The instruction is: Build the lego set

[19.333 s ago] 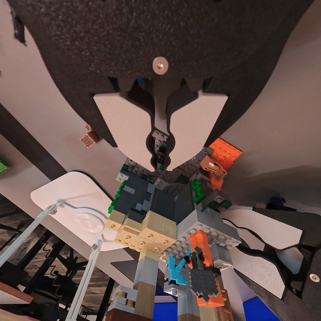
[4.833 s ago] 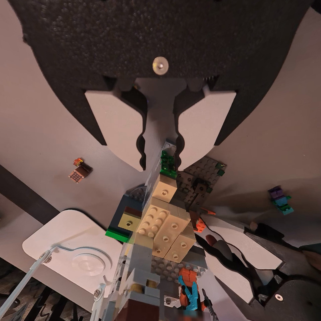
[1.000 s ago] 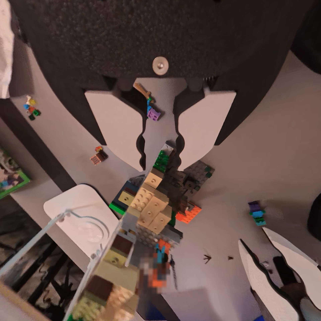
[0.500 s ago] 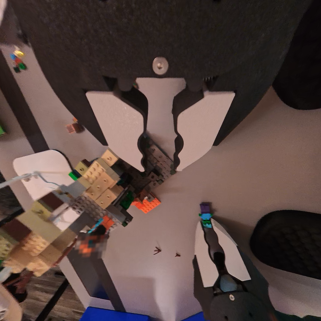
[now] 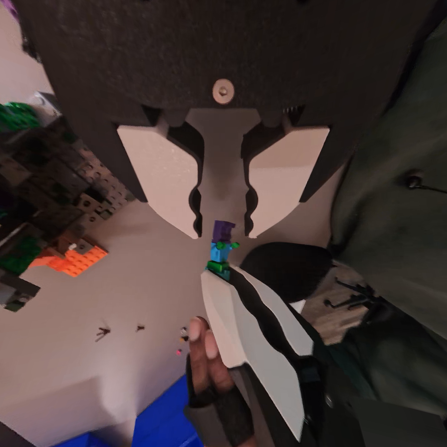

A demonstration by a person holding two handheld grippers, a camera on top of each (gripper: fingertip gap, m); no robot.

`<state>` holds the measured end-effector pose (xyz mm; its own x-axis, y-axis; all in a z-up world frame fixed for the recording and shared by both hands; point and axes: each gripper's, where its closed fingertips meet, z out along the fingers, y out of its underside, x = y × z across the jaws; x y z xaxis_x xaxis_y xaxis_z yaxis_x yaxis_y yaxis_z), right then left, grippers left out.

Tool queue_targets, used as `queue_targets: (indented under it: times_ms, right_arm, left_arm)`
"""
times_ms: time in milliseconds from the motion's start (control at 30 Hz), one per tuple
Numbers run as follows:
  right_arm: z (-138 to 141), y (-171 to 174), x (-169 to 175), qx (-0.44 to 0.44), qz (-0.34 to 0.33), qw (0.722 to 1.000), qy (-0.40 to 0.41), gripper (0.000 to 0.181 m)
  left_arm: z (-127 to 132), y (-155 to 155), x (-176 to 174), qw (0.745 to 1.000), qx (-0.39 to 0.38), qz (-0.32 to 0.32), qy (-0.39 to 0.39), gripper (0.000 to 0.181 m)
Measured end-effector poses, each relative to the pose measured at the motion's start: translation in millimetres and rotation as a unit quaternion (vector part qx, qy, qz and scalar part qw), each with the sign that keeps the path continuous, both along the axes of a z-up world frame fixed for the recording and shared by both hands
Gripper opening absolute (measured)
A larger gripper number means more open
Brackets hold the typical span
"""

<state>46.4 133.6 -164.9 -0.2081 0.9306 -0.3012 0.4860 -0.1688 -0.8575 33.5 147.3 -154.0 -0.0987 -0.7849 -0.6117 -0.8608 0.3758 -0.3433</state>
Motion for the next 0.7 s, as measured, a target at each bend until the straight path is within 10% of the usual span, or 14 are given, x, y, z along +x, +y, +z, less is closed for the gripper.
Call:
queue_targets:
  times_ms: [267,467,700]
  right_arm:
    - [7,-5,3,-0.002,0.013,1.000,0.010,0.013]
    - [22,4,3,0.028,0.001,0.997,0.066,0.011]
    - [40,27,6,0.124,-0.052,0.981,0.137,0.011]
  left_arm:
    - [3,-3,8,1.000,0.014,-0.013,-0.004,0.017]
    - [27,1,8,0.984,-0.056,0.043,-0.163,0.025]
    - [51,13,2,0.860,-0.253,0.123,-0.425,0.027]
